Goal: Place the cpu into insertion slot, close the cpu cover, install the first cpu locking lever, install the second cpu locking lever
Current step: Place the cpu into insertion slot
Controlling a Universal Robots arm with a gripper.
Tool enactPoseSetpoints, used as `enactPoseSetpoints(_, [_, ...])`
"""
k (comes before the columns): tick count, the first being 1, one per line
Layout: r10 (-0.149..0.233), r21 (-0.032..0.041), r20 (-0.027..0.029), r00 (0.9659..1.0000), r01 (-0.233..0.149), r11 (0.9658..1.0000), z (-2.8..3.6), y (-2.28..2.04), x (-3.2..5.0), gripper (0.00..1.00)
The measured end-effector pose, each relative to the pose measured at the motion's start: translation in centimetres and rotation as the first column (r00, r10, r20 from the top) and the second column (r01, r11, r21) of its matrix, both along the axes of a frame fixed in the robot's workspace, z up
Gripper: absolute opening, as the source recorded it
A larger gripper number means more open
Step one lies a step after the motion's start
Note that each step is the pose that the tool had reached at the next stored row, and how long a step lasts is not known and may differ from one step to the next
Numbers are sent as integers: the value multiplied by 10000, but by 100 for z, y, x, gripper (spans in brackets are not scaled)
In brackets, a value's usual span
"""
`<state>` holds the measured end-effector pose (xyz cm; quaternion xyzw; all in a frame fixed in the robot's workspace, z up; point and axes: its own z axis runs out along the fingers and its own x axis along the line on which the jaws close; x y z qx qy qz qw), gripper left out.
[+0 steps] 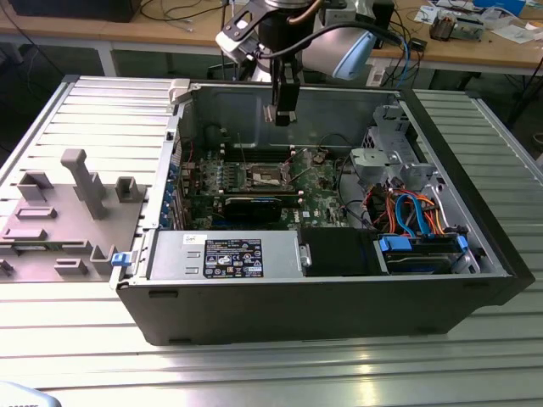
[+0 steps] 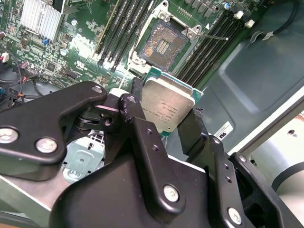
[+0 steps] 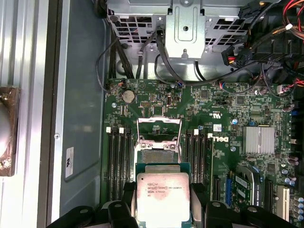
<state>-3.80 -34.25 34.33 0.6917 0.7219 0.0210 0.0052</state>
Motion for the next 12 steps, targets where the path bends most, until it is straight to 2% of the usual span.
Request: enactPoseSetpoints(12, [1,0,0,10000,-1,10000,-30,-1,0,55])
